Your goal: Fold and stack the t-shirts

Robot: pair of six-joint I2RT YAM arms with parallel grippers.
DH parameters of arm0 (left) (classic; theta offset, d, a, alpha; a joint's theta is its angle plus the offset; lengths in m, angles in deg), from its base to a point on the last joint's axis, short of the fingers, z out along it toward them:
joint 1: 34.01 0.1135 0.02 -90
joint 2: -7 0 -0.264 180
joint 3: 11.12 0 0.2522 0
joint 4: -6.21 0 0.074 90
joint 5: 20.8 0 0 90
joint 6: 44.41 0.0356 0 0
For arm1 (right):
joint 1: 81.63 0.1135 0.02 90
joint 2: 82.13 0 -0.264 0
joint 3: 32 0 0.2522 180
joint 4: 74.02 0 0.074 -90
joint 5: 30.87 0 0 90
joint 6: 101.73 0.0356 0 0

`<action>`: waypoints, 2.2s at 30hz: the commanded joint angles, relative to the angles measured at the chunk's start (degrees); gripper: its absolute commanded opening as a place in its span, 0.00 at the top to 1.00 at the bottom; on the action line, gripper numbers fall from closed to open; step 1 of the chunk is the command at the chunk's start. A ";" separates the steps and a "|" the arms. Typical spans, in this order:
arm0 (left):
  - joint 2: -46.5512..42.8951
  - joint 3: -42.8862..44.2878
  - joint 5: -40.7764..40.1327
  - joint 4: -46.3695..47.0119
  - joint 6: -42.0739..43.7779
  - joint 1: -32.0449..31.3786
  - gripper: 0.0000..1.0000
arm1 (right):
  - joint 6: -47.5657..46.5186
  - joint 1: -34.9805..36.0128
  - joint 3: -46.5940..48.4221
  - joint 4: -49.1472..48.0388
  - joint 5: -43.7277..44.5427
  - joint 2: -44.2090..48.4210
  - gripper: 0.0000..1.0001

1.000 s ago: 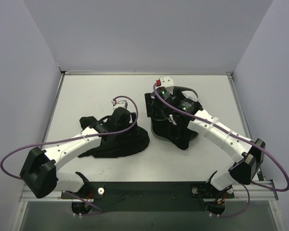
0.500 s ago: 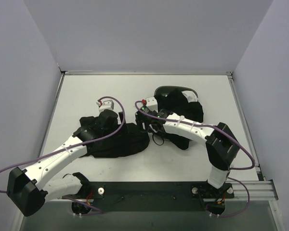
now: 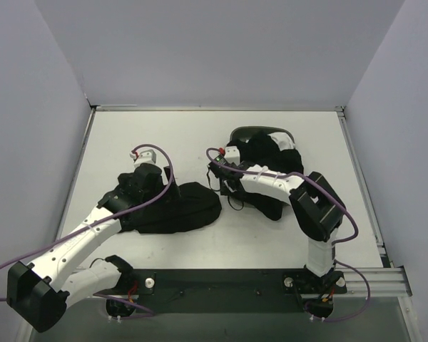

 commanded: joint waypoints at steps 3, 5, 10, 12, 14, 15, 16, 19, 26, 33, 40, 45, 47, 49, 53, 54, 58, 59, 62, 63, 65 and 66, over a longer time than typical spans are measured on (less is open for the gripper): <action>-0.58 -0.20 1.79 0.87 0.63 0.18 0.05 | -1.38 -3.87 0.32 3.60 3.83 0.98 1.00; -0.41 -0.03 2.14 0.96 0.72 0.18 0.05 | -1.82 -5.62 0.85 5.44 5.06 2.20 1.00; -0.49 0.24 2.49 0.96 1.16 0.27 0.05 | -5.25 -12.83 1.46 8.17 3.31 4.93 1.00; -0.58 0.24 2.84 1.05 1.16 0.18 0.05 | -7.00 -17.38 1.64 8.44 0.94 5.72 1.00; -0.67 -0.03 3.54 1.66 1.07 0.18 0.05 | -10.16 -20.74 3.65 9.57 -0.90 5.03 1.00; -0.67 -0.38 3.81 2.01 0.99 0.18 0.05 | -11.22 -23.97 4.62 10.10 -3.87 4.59 1.00; -0.84 -0.55 4.33 2.19 0.81 0.18 0.05 | -13.14 -25.48 5.32 10.54 -5.12 4.15 1.00; -0.93 -1.26 4.95 2.89 0.55 0.10 0.05 | -16.31 -31.36 9.18 11.60 -12.23 1.60 1.00; -0.32 -1.00 6.09 4.21 0.37 0.10 0.05 | -21.24 -36.22 25.79 18.36 -18.14 -12.00 1.00; -0.58 -1.17 6.18 3.78 0.46 -0.26 0.05 | -23.27 -39.65 38.72 22.67 -20.25 -21.16 1.00; -0.93 -1.96 5.48 3.33 0.54 -1.22 0.05 | -22.13 -44.39 45.14 24.70 -19.99 -25.65 0.87; -0.50 -2.31 5.04 3.51 0.63 -1.92 0.04 | -22.04 -45.54 45.50 24.09 -16.48 -22.15 0.19; -0.41 -2.40 5.04 3.69 0.63 -2.01 0.04 | -22.13 -45.01 44.62 23.03 -14.64 -17.85 0.09; -0.41 -2.31 5.04 3.77 0.81 -2.10 0.04 | -22.83 -42.92 41.90 21.36 -11.65 -12.59 0.02; -0.50 -2.84 5.13 4.30 0.90 -2.28 0.04 | -24.59 -35.89 37.07 21.27 -5.32 -4.31 0.00; -0.41 -2.84 5.22 4.48 0.81 -2.28 0.04 | -24.33 -34.30 35.93 21.10 -4.09 -2.73 0.00; 0.56 -2.40 5.31 4.74 0.81 -2.28 0.04 | -22.57 -26.04 29.95 19.87 -3.11 2.73 0.00; 0.47 -2.23 5.30 4.65 0.81 -2.36 0.04 | -21.96 -24.29 28.46 19.43 -3.37 2.65 0.00; 0.12 -1.96 4.69 4.30 0.90 -2.37 0.04 | -20.37 -24.18 28.79 18.20 -5.48 -0.59 0.00; -0.14 -1.87 4.34 4.04 0.90 -2.37 0.04 | -20.37 -24.44 29.23 17.76 -5.83 -1.73 0.00; -0.49 -1.87 4.07 3.42 0.90 -2.37 0.04 | -20.55 -24.97 31.77 17.84 -6.89 -6.12 0.00; -0.93 -1.96 3.64 3.25 0.81 -2.37 0.04 | -20.63 -25.67 32.74 18.10 -7.41 -7.27 0.00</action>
